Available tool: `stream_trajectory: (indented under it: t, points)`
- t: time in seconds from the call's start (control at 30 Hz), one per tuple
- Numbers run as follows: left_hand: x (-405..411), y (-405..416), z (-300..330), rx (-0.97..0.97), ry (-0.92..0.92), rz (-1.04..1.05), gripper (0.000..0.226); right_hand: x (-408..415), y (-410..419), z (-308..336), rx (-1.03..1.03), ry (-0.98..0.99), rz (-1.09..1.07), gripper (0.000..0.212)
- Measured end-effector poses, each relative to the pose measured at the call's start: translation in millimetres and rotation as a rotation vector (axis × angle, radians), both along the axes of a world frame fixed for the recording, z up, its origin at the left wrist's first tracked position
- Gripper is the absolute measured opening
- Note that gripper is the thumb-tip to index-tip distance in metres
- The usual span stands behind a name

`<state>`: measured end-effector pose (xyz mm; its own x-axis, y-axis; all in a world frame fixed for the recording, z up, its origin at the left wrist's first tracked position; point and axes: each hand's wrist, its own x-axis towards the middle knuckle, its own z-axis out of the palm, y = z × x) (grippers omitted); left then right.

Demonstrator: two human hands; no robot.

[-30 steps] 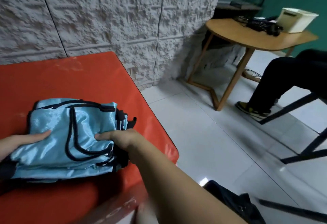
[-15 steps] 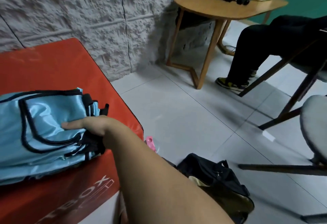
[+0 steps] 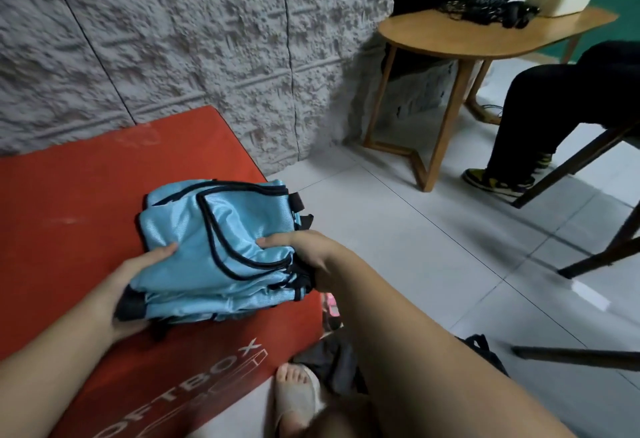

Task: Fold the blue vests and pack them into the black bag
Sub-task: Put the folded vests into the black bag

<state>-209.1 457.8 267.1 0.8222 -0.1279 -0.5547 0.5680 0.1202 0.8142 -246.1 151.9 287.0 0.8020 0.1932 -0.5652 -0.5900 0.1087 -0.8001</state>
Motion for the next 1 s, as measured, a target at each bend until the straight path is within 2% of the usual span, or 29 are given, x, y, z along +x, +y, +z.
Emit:
stream_trajectory:
  t: [0.03,0.13,0.2,0.27,0.4,0.5,0.63,0.77,0.9,1.0]
  points:
    - [-21,-34,32,-0.049,0.039,-0.056,0.046,-5,-9,1,-0.009,0.000,-0.010,0.055]
    - [-53,-84,66,-0.123,0.008,-0.113,0.045,-26,-38,8,-0.034,-0.010,-0.045,0.067]
    - [-60,-107,70,-0.159,0.017,-0.139,0.042,-48,-63,16,-0.056,-0.016,-0.095,0.066]
    - [-70,-136,77,-0.111,0.043,-0.164,0.040,-76,-94,24,-0.056,-0.033,-0.140,0.061]
    - [-91,-202,85,-0.160,0.072,-0.319,0.026,-131,-154,38,-0.033,-0.066,-0.229,0.058]
    - [-104,-256,83,-0.143,0.094,-0.447,0.029,-174,-201,41,-0.051,-0.066,-0.340,0.058]
    - [-116,-317,65,-0.146,0.151,-0.612,0.027,-225,-247,32,-0.030,-0.003,-0.465,0.051]
    - [-120,-358,36,-0.136,0.211,-0.746,0.043,-259,-266,8,-0.020,0.119,-0.620,0.062]
    - [-121,-389,-5,-0.143,0.234,-0.815,0.041,-282,-268,-22,-0.014,0.189,-0.740,0.069]
    - [-121,-410,-38,-0.161,0.240,-0.879,0.048,-298,-266,-43,0.006,0.247,-0.851,0.067]
